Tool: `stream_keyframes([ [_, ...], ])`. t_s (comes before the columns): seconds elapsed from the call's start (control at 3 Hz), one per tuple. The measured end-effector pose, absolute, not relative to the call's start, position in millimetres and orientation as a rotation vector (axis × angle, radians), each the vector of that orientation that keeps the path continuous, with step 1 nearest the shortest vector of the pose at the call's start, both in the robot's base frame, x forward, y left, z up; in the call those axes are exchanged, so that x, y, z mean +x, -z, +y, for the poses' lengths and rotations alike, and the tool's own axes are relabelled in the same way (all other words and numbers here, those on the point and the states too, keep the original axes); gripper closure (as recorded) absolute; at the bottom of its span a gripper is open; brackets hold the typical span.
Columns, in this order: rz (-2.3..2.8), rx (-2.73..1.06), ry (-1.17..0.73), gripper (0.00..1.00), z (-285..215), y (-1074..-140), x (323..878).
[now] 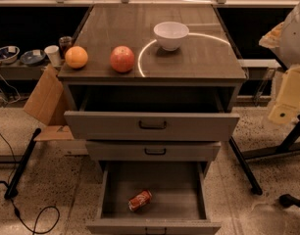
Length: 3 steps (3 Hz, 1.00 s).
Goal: Pick coke can from bottom drawer and place on counter
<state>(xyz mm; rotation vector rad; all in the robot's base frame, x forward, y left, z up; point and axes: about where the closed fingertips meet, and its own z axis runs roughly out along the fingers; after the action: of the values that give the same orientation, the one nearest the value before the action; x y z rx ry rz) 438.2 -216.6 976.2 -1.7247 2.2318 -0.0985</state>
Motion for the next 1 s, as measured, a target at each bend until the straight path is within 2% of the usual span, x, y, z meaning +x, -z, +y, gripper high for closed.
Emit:
stream_keyframes([
  [0.33,2.23,-1.726,0.107,0.0,-215.5,-977.3,438.8],
  [1.0,1.988,-1.973,-0.006,0.0,-137.6,-901.1,423.5],
])
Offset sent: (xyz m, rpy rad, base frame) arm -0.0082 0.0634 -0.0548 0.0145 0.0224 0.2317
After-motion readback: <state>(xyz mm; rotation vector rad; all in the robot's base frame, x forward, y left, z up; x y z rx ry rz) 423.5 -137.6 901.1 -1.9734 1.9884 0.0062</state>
